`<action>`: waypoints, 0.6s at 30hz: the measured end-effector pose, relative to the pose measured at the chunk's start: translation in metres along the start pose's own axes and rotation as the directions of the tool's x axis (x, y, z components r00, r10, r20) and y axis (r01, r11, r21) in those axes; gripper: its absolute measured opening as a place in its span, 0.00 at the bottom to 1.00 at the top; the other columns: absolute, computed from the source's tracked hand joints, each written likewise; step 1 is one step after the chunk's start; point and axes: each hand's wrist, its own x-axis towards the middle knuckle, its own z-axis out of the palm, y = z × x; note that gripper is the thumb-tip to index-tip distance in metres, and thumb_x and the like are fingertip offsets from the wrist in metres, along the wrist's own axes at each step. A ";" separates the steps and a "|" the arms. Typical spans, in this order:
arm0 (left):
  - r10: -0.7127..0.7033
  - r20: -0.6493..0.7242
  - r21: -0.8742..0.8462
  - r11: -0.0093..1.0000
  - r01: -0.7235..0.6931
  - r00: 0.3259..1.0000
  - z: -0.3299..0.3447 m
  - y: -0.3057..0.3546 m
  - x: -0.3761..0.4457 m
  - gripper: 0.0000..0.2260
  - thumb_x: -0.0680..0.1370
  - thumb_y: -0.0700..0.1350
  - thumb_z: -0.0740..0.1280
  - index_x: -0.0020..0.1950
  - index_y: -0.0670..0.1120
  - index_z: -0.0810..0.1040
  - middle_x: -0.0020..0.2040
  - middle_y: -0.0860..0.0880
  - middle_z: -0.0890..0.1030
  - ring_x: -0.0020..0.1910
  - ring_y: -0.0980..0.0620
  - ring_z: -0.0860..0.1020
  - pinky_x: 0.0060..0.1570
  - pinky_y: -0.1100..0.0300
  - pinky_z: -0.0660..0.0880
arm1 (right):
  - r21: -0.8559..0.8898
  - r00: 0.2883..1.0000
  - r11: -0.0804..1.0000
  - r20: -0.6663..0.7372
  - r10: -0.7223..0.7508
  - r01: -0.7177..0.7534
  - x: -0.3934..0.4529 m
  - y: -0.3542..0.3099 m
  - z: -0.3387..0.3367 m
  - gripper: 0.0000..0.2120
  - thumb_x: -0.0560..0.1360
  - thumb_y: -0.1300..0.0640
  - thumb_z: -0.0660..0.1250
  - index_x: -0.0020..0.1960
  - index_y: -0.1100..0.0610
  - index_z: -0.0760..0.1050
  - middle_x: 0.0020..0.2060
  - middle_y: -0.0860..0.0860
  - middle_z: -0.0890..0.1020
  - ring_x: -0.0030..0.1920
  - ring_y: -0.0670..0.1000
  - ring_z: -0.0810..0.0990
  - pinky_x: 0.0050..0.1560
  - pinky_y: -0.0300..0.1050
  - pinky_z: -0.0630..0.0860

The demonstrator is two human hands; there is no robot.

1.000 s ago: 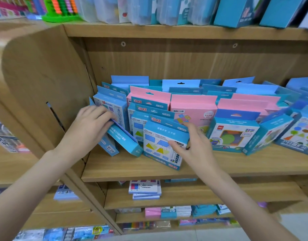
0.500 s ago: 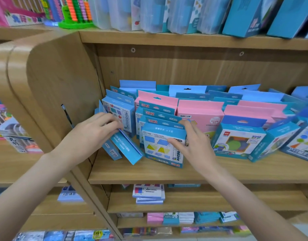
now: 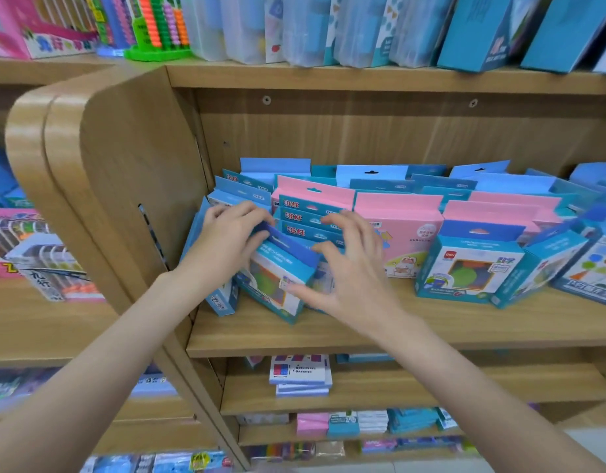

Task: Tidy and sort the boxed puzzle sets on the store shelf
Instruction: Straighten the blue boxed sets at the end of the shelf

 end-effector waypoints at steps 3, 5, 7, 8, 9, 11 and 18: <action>-0.114 0.005 0.062 0.992 0.113 0.993 -0.003 0.002 -0.008 0.08 0.76 0.43 0.65 0.55 0.45 0.75 0.53 0.47 0.75 0.56 0.45 0.72 0.61 0.50 0.59 | -0.057 0.993 0.995 0.088 0.081 -0.076 0.010 -0.014 0.020 0.27 0.68 0.39 0.68 0.52 0.61 0.77 0.62 0.57 0.70 0.66 0.54 0.56 0.66 0.58 0.60; -0.105 -0.045 0.147 0.983 0.111 0.993 -0.008 -0.002 -0.022 0.12 0.74 0.41 0.67 0.57 0.43 0.75 0.55 0.43 0.76 0.57 0.40 0.72 0.60 0.43 0.63 | 0.004 0.989 0.994 0.097 0.112 -0.113 0.013 -0.013 0.025 0.25 0.69 0.41 0.69 0.55 0.61 0.76 0.63 0.56 0.68 0.67 0.53 0.55 0.67 0.55 0.57; -0.104 -0.072 0.199 0.973 0.116 0.992 -0.011 -0.009 -0.039 0.14 0.72 0.37 0.68 0.57 0.40 0.74 0.56 0.39 0.75 0.57 0.36 0.71 0.57 0.39 0.67 | 0.055 0.989 0.993 0.109 0.101 -0.108 0.014 -0.010 0.025 0.24 0.69 0.42 0.69 0.55 0.60 0.76 0.64 0.56 0.67 0.67 0.53 0.56 0.68 0.54 0.57; -0.101 -0.068 0.204 0.972 0.113 0.993 -0.011 -0.012 -0.046 0.15 0.71 0.35 0.68 0.57 0.39 0.74 0.56 0.37 0.75 0.57 0.34 0.71 0.57 0.39 0.68 | 0.080 0.990 0.992 0.112 0.089 -0.098 0.015 -0.008 0.024 0.23 0.68 0.42 0.70 0.53 0.60 0.76 0.64 0.56 0.67 0.67 0.53 0.56 0.68 0.55 0.59; -0.089 -0.059 0.202 0.974 0.100 0.994 -0.011 -0.014 -0.051 0.16 0.70 0.33 0.67 0.57 0.38 0.73 0.57 0.36 0.74 0.58 0.33 0.69 0.58 0.40 0.68 | 0.105 0.992 0.991 0.106 0.072 -0.083 0.015 -0.006 0.022 0.22 0.67 0.43 0.71 0.51 0.60 0.77 0.63 0.56 0.68 0.66 0.54 0.57 0.67 0.57 0.62; -0.082 -0.036 0.187 0.978 0.088 0.996 -0.009 -0.015 -0.056 0.16 0.69 0.30 0.65 0.56 0.37 0.74 0.57 0.35 0.74 0.61 0.31 0.67 0.62 0.42 0.64 | 0.125 0.997 0.991 0.063 0.046 -0.053 0.012 -0.002 0.017 0.20 0.66 0.44 0.72 0.45 0.60 0.78 0.61 0.57 0.69 0.65 0.54 0.59 0.65 0.59 0.64; -0.055 -0.002 0.111 0.992 0.055 0.998 -0.011 -0.013 -0.049 0.16 0.64 0.22 0.63 0.46 0.38 0.77 0.52 0.37 0.76 0.63 0.34 0.68 0.58 0.45 0.68 | 0.045 0.995 0.998 -0.091 0.042 -0.038 -0.037 0.036 -0.016 0.23 0.67 0.40 0.65 0.47 0.61 0.77 0.59 0.59 0.71 0.61 0.56 0.62 0.62 0.45 0.57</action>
